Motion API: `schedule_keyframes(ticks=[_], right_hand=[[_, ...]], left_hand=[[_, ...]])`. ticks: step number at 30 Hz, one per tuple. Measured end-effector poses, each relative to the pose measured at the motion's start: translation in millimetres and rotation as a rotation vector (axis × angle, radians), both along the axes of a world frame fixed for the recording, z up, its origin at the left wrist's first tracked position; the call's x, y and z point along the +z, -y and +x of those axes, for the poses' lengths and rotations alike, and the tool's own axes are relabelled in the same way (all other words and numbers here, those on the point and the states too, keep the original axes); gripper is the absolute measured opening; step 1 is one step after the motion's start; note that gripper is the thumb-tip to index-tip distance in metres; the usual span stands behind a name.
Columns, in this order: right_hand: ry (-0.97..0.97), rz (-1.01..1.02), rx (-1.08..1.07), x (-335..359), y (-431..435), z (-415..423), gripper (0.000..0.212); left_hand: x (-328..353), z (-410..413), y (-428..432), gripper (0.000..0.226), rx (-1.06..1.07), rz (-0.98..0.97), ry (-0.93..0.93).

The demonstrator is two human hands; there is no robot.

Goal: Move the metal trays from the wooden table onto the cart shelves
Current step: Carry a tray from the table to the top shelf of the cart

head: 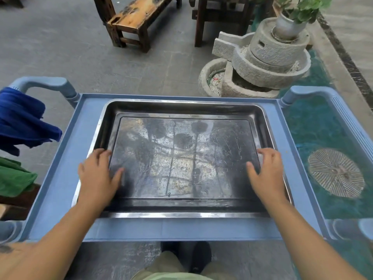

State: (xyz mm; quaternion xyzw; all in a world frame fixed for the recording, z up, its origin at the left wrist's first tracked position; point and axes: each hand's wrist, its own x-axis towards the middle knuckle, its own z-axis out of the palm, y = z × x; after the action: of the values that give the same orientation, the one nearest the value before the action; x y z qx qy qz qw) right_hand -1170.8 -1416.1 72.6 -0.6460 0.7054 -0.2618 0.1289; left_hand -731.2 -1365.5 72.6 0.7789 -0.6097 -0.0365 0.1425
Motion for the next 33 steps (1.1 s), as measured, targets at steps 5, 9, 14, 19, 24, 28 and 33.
schedule_keyframes(ticks=[5,9,14,19,24,28,33], right_hand=[[-0.167,0.279,0.291,2,-37,30,0.067],[-0.409,0.441,0.390,-11,-57,22,0.094],[-0.430,0.561,0.440,-23,-59,14,0.097],[-0.454,0.540,0.424,-25,-59,17,0.090],[-0.461,0.537,0.415,-26,-58,17,0.084],[-0.454,0.535,0.413,-26,-59,16,0.081],[-0.438,0.521,0.402,-27,-56,15,0.077]], left_hand=[[1,-53,-35,0.068,-0.311,0.141,-0.065],[-6,-61,-59,0.089,-0.413,0.309,-0.029],[-11,-67,-61,0.104,-0.434,0.448,0.111],[-12,-68,-61,0.105,-0.410,0.452,0.126],[-13,-70,-61,0.103,-0.399,0.441,0.134],[-15,-69,-61,0.103,-0.401,0.447,0.137],[-15,-71,-63,0.102,-0.390,0.448,0.122]])
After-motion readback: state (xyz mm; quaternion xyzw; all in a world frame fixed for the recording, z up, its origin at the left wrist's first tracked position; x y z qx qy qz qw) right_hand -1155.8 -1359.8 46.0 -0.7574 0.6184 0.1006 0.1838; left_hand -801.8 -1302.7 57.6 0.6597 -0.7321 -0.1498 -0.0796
